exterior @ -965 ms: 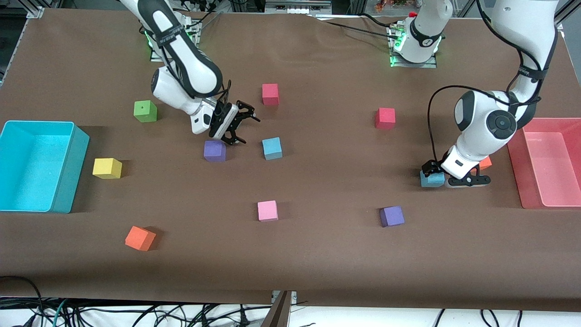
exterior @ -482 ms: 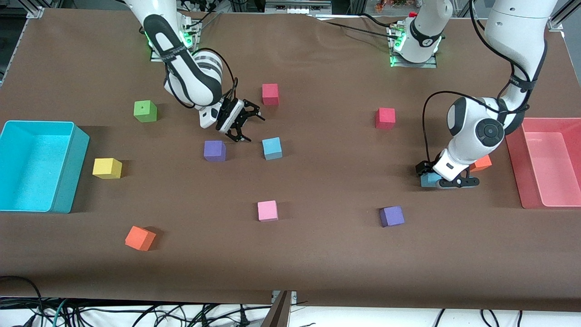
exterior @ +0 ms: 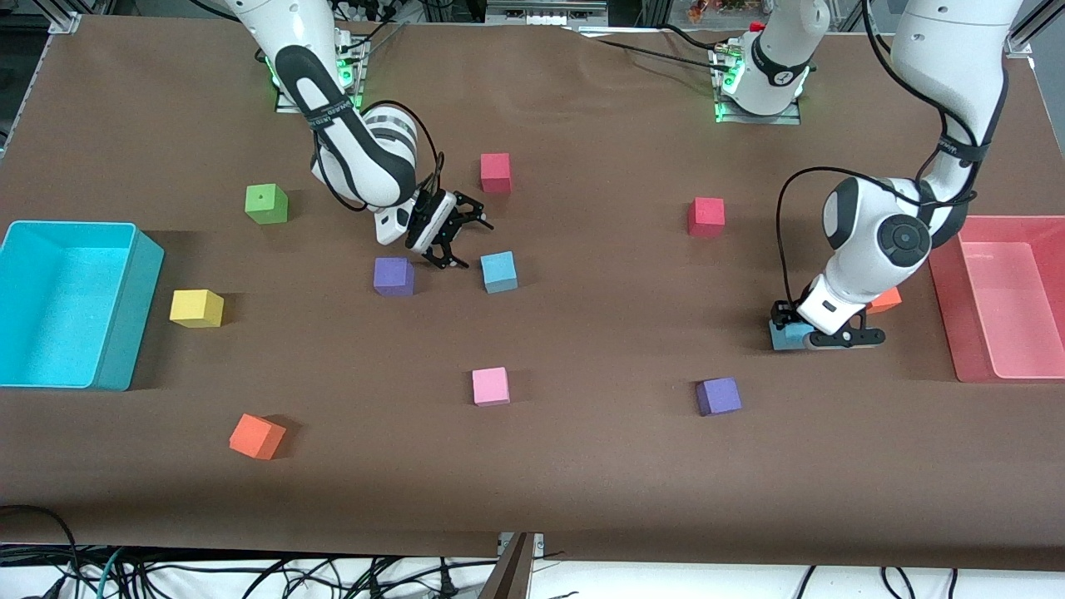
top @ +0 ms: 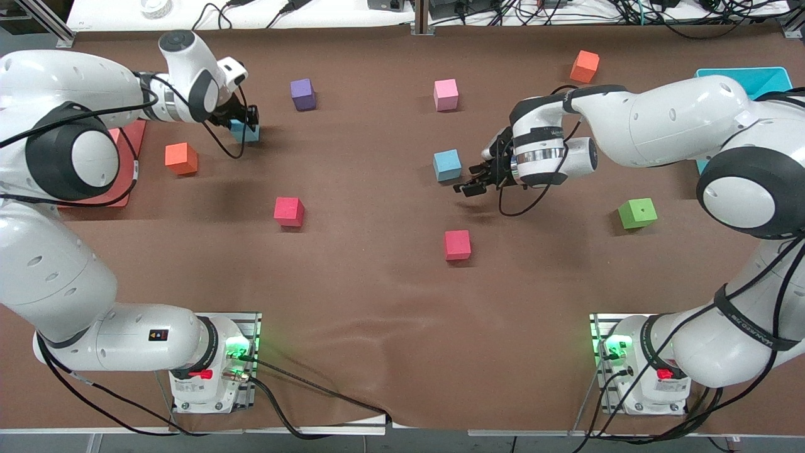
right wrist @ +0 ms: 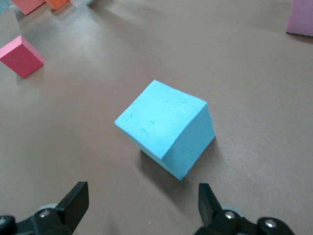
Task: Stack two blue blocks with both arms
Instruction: 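Lift the cyan cube and carry it over the placed cyan cube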
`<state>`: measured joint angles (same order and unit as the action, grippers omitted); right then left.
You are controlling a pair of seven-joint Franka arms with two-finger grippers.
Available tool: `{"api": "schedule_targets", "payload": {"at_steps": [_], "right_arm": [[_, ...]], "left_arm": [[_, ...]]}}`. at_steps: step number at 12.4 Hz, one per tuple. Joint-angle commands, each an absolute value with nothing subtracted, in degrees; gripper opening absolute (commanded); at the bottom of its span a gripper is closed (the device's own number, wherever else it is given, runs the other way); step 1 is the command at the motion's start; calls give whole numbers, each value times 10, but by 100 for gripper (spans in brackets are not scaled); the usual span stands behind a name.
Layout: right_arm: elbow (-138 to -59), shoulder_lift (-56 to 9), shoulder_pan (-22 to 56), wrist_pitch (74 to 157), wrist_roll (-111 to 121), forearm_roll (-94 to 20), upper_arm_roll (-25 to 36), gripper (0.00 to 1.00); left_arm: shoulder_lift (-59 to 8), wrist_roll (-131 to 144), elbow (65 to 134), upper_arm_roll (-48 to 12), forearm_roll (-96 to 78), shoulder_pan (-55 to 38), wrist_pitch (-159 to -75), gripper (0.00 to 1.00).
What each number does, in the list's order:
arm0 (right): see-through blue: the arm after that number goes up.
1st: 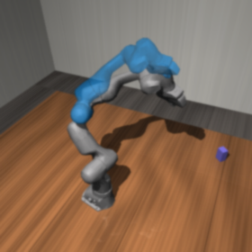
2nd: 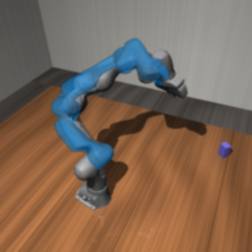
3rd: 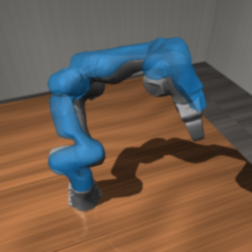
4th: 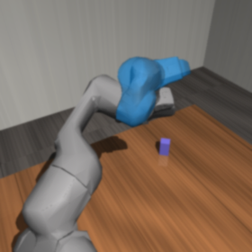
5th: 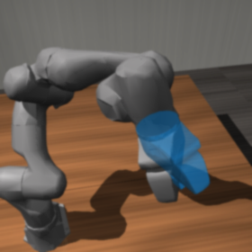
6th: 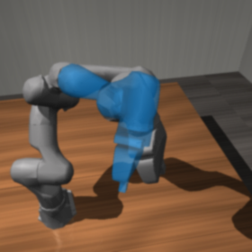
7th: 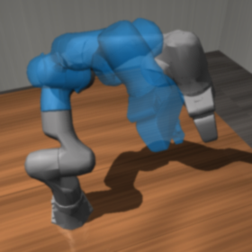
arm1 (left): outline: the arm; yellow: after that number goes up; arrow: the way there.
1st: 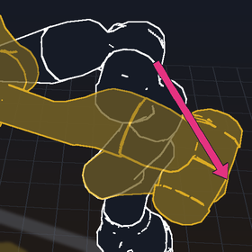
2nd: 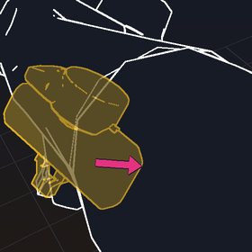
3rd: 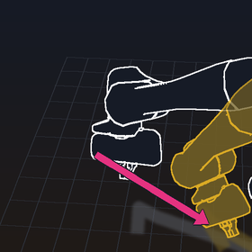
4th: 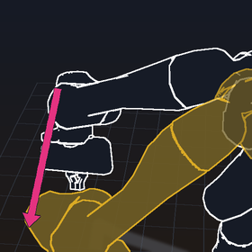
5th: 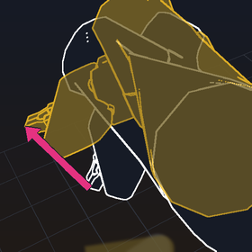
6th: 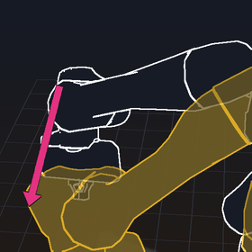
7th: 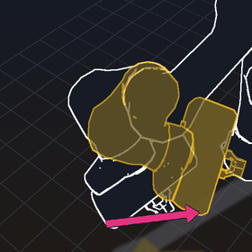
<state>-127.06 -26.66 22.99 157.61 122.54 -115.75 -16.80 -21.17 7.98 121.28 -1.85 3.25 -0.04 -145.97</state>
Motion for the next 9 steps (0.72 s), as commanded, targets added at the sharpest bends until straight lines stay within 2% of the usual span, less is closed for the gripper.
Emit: {"api": "schedule_targets", "payload": {"at_steps": [1, 3, 4, 7, 9], "right_arm": [[-1257, -275, 241, 1586, 1241, -1172, -162, 99], [-1258, -275, 241, 1586, 1242, -1172, -160, 99], [-1258, -275, 241, 1586, 1242, -1172, -158, 99], [-1258, -275, 241, 1586, 1242, -1172, -158, 99], [-1258, -275, 241, 1586, 1242, -1172, -158, 99]], "left_arm": [[-124, 93, 1172, -23, 38, -44, -1313, 0], [-123, 153, 1087, -39, 28, -77, -1198, 0], [-125, 183, 1059, -53, 6, -93, -1175, 0], [-157, 295, 991, -58, -48, -187, -1160, 0], [-230, 401, 922, -58, -60, -265, -1161, 0]]}}
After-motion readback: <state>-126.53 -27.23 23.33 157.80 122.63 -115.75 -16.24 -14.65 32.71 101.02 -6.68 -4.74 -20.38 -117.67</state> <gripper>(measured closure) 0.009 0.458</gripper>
